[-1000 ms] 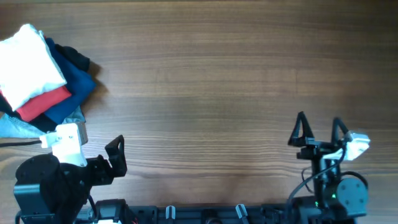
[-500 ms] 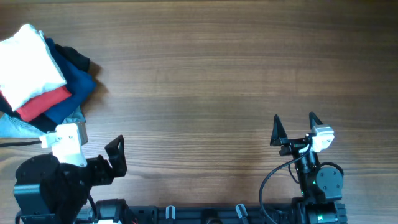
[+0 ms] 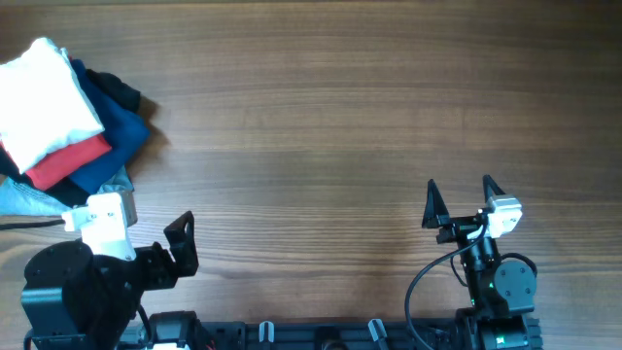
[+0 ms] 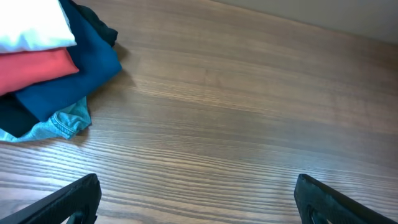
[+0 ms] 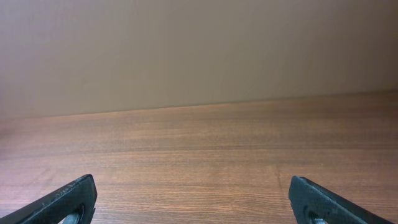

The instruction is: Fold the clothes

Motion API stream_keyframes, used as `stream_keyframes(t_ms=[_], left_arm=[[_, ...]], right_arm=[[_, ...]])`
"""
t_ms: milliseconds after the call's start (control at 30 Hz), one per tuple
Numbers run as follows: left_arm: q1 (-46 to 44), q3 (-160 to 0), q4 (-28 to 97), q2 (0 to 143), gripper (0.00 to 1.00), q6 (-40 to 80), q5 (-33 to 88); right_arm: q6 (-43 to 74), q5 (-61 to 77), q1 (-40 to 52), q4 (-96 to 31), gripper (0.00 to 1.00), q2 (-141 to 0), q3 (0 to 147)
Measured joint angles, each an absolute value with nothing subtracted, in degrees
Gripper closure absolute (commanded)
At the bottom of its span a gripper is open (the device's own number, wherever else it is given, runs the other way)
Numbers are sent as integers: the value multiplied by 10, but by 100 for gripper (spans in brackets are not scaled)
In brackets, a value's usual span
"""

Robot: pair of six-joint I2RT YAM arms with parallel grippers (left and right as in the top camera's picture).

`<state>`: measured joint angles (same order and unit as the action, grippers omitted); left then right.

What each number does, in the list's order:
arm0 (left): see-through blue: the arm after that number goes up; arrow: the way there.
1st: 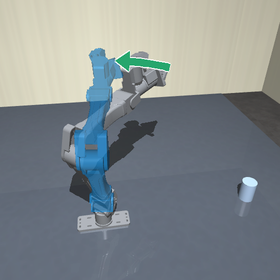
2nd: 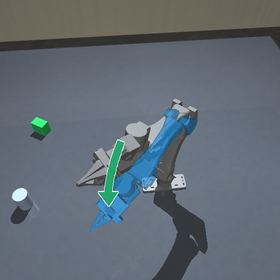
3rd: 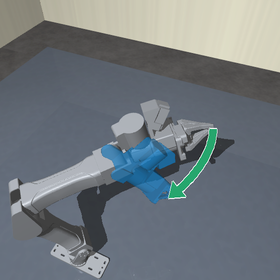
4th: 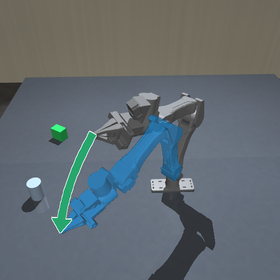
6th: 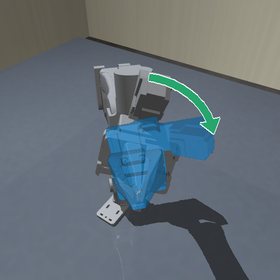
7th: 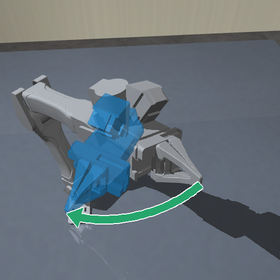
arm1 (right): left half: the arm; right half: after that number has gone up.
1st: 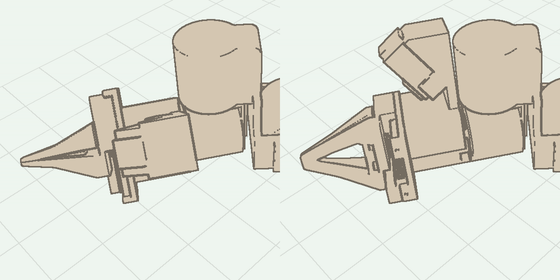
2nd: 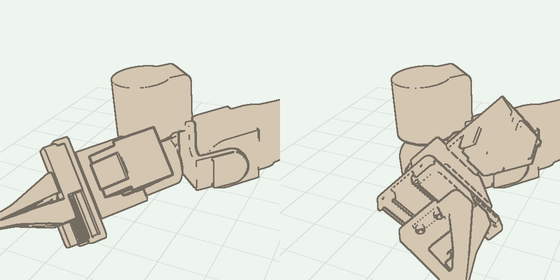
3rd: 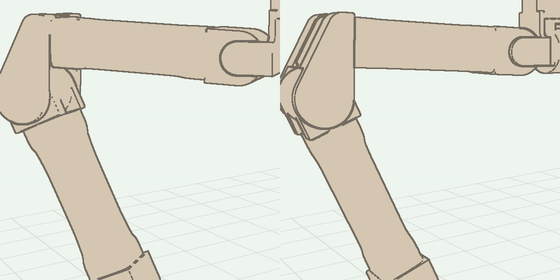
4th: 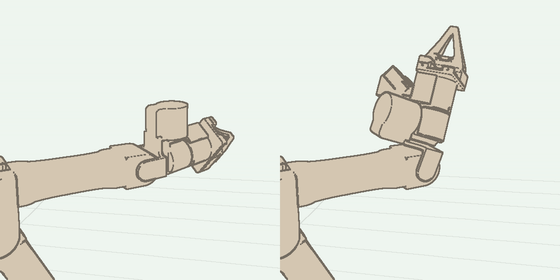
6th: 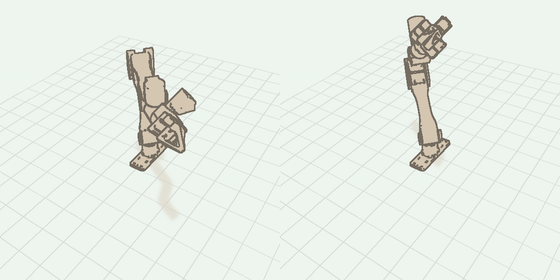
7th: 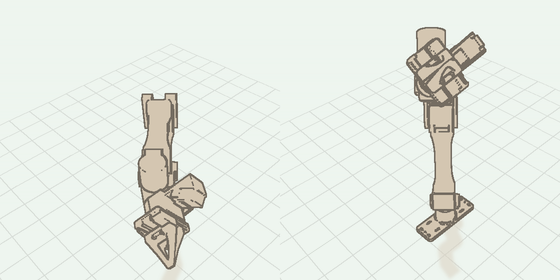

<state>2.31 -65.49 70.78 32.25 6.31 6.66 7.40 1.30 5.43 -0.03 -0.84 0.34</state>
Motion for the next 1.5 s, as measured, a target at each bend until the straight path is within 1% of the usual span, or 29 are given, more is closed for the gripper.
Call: stream_keyframes(t_ms=[167,233,367,467,600,733,767,833,867,1033,1167,1500], left_arm=[[23,-646,705,295,0,63,48],[24,-616,689,256,0,63,32],[29,-490,604,164,0,63,11],[31,-349,485,85,0,63,7],[31,-206,307,19,0,63,7],[31,-108,119,8,0,63,7],[31,-94,93,8,0,63,7],[31,-50,-25,8,0,63,7],[31,-34,-53,8,0,63,7],[31,-6,-70,7,0,63,16],[31,-5,39,10,0,63,16],[31,-5,39,11,0,63,16]], right_arm=[[74,13,54,-1,1,-8,3],[74,13,54,0,0,-8,3],[74,13,54,0,0,-8,3],[74,13,54,0,0,-8,3],[74,15,54,0,0,-8,3],[74,15,54,0,0,-7,3],[74,15,54,0,0,-7,3],[74,15,54,0,0,-7,3],[74,15,54,0,0,-7,3],[74,15,54,0,0,-7,3],[74,15,54,0,1,-7,3],[74,15,54,0,0,-7,3]])
